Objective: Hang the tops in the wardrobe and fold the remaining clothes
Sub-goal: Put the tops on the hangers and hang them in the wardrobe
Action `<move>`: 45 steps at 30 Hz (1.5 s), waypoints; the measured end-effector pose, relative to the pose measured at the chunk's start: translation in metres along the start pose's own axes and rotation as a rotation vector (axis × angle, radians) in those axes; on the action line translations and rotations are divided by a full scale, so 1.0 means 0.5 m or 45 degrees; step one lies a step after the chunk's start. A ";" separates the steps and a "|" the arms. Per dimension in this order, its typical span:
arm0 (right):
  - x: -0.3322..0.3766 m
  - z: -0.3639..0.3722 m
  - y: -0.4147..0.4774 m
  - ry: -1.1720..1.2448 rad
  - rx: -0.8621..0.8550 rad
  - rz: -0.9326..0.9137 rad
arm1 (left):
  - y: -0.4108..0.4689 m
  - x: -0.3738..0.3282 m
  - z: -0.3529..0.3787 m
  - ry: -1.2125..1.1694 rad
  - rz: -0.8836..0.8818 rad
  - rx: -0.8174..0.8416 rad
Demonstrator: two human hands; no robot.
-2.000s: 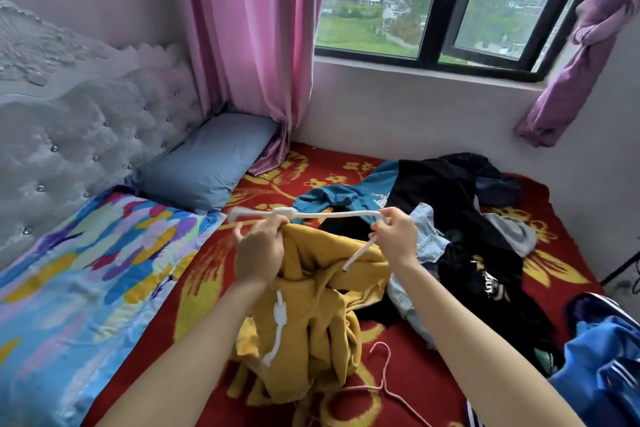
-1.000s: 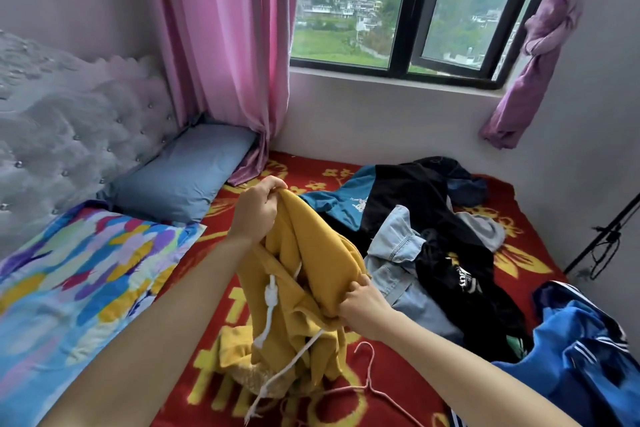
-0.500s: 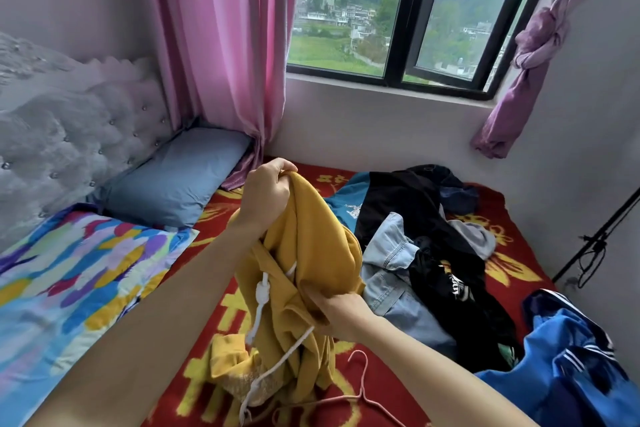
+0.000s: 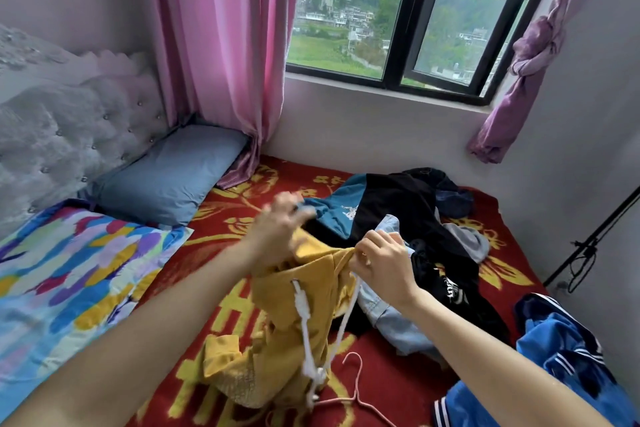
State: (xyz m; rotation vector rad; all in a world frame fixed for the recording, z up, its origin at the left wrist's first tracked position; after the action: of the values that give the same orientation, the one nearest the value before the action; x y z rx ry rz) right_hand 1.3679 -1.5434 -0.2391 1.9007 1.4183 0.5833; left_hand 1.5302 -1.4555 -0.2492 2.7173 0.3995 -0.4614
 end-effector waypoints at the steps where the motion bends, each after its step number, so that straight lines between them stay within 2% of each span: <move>1: 0.000 -0.001 0.005 0.011 -0.020 0.013 | -0.027 -0.015 0.061 -0.200 -0.051 0.390; 2: 0.004 0.001 0.007 0.026 -0.026 0.026 | -0.057 -0.026 0.111 -0.425 -0.146 0.674; 3: 0.008 0.006 0.004 0.040 -0.014 0.029 | -0.078 -0.027 0.146 -0.578 -0.229 0.778; 8: -0.029 -0.002 -0.036 0.130 -0.030 0.213 | -0.122 -0.002 0.229 -0.707 -0.274 0.660; 11: -0.041 -0.010 -0.042 0.106 -0.011 0.280 | -0.128 -0.023 0.241 -0.791 -0.223 0.616; 15: -0.096 -0.004 -0.054 0.423 0.174 0.620 | -0.122 -0.055 0.194 -1.110 -0.245 0.608; 18: -0.123 -0.011 -0.059 0.449 0.253 0.618 | -0.103 -0.046 0.138 -0.934 -0.184 0.677; 21: -0.112 -0.028 -0.058 0.317 0.226 0.424 | -0.061 -0.038 0.034 -0.563 -0.003 0.475; 23: -0.097 -0.040 -0.053 0.390 0.200 0.379 | -0.042 -0.046 -0.043 -0.350 0.132 0.264; 25: -0.087 -0.046 -0.039 0.506 0.224 0.394 | -0.038 -0.069 -0.113 -0.305 0.237 0.093; 26: -0.079 -0.049 -0.025 0.612 0.298 0.408 | -0.037 -0.081 -0.144 -0.351 0.276 0.017; 28: -0.051 -0.053 -0.001 1.027 0.566 0.439 | -0.038 -0.107 -0.195 -0.441 0.324 -0.099; 30: -0.024 -0.058 0.022 1.373 0.744 0.448 | -0.039 -0.132 -0.226 -0.484 0.347 -0.140; 32: 0.006 -0.050 0.036 1.473 0.822 0.446 | -0.040 -0.152 -0.237 -0.469 0.381 -0.140; 34: 0.061 -0.024 0.030 1.372 0.960 0.388 | -0.040 -0.157 -0.233 -0.430 0.392 -0.113; 36: 0.109 0.018 -0.002 1.226 1.212 0.323 | -0.044 -0.145 -0.223 -0.389 0.376 -0.079; 38: 0.118 0.044 -0.034 0.969 1.482 0.216 | -0.061 -0.115 -0.215 -0.304 0.318 -0.038; 39: 0.104 0.045 -0.036 0.824 1.550 0.166 | -0.074 -0.096 -0.211 -0.243 0.276 -0.009; 40: 0.086 0.040 -0.026 0.677 1.564 0.102 | -0.089 -0.073 -0.208 -0.188 0.221 0.019; 42: 0.045 0.012 0.032 0.411 1.416 0.013 | -0.115 -0.031 -0.204 -0.198 0.127 0.064; 45: 0.035 -0.070 0.158 0.355 1.084 -0.012 | -0.129 0.001 -0.252 -0.431 0.028 0.033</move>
State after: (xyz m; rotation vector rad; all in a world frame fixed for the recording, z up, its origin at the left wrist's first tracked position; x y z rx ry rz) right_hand 1.3996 -1.5313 -0.1578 2.5147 2.0773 0.2451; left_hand 1.5427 -1.3489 -0.1569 2.5960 0.2723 -0.9071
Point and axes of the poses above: each hand's wrist, its own y-axis towards the middle knuckle, its own z-axis out of the palm, x = y × z, the point moved 6 cm from there along y, towards the middle knuckle, and after that the axes turned 9 degrees about -y, right-handed, at the moved point
